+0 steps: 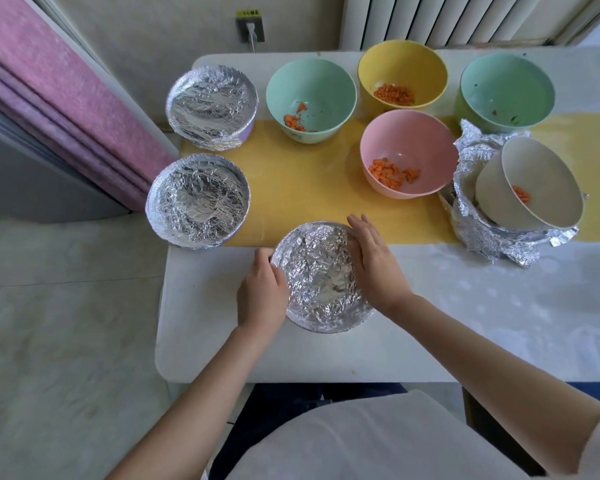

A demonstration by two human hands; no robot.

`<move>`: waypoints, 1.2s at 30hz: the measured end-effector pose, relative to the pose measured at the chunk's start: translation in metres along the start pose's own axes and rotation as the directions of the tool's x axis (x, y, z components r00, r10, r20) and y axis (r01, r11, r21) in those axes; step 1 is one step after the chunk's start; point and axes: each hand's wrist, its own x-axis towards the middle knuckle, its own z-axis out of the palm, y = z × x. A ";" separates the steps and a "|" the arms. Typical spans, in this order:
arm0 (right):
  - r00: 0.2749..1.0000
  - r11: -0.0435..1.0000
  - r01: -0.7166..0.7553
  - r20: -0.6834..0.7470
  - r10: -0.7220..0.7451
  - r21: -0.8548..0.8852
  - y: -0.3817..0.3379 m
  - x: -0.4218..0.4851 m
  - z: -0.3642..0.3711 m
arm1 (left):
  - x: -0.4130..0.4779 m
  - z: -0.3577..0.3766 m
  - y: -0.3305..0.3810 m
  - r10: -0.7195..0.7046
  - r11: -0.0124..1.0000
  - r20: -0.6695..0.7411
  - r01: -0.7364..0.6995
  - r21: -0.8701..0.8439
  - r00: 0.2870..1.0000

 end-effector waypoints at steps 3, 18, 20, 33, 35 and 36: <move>1.000 0.999 -0.003 -0.014 0.003 -0.046 0.003 -0.009 0.004 | -0.010 -0.002 -0.007 -0.051 0.998 0.032 0.052 -0.031 0.998; 0.983 0.977 -0.173 -0.037 0.179 0.122 0.003 -0.014 0.013 | -0.006 0.014 0.000 0.017 0.920 0.001 -0.016 -0.391 1.000; 0.983 0.977 -0.171 -0.049 0.178 0.124 0.004 -0.014 0.013 | -0.006 0.020 0.000 0.000 0.922 -0.051 -0.020 -0.386 0.999; 0.966 0.961 -0.211 -0.114 0.233 0.179 0.006 -0.011 0.019 | -0.003 0.028 -0.005 -0.089 0.921 -0.215 -0.002 -0.389 0.973; 0.965 0.962 -0.212 -0.119 0.234 0.174 0.006 -0.011 0.019 | -0.003 0.028 -0.005 -0.085 0.924 -0.216 -0.004 -0.381 0.973; 0.964 0.962 -0.213 -0.122 0.236 0.171 0.006 -0.011 0.019 | -0.003 0.028 -0.005 -0.085 0.925 -0.216 -0.003 -0.380 0.973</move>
